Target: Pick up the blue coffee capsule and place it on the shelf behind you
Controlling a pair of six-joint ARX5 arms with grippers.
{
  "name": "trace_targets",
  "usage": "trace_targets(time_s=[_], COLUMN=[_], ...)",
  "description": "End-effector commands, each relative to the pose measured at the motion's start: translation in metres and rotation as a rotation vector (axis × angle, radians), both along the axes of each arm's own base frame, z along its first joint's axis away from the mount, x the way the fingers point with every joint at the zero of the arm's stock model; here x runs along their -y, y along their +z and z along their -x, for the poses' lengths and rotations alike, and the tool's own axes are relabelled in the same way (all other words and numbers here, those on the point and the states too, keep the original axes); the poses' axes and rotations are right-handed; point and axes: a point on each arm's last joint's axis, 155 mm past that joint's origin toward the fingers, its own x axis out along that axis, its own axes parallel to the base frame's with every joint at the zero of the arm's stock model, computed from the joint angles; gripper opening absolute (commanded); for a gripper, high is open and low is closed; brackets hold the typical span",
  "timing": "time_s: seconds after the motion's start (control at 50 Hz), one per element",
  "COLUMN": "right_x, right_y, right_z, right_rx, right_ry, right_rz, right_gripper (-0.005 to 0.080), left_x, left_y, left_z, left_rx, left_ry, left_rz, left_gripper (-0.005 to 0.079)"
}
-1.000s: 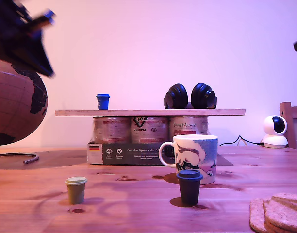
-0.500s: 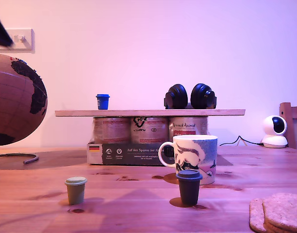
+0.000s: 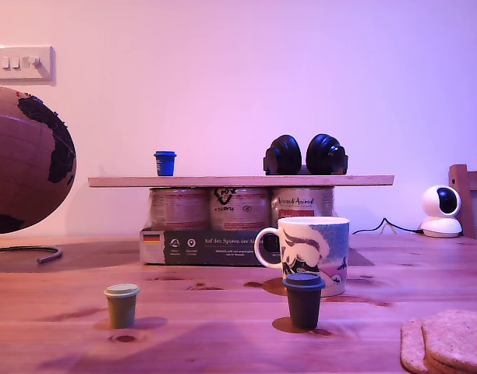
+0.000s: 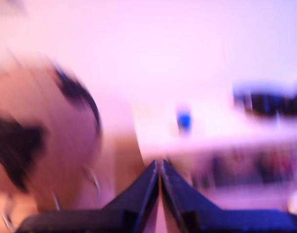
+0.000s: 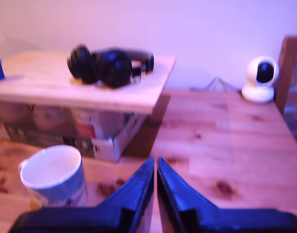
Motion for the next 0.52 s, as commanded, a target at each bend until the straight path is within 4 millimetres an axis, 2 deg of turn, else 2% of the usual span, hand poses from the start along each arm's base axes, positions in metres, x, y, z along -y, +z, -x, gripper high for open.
trace_targets(time_s=[0.0, 0.5], right_x=[-0.001, 0.000], right_y=[-0.012, -0.062], right_z=[0.001, 0.018], right_rx=[-0.035, -0.247], right_ry=[0.001, 0.000], right_rz=[-0.001, 0.007], right_gripper=[-0.0012, -0.0012], left_x=[0.001, 0.011], left_y=[0.004, 0.007], left_z=[0.002, 0.007], left_rx=[0.018, 0.033], left_ry=[-0.006, -0.065], left_rz=[0.003, 0.003], left_gripper=[-0.0019, -0.0019])
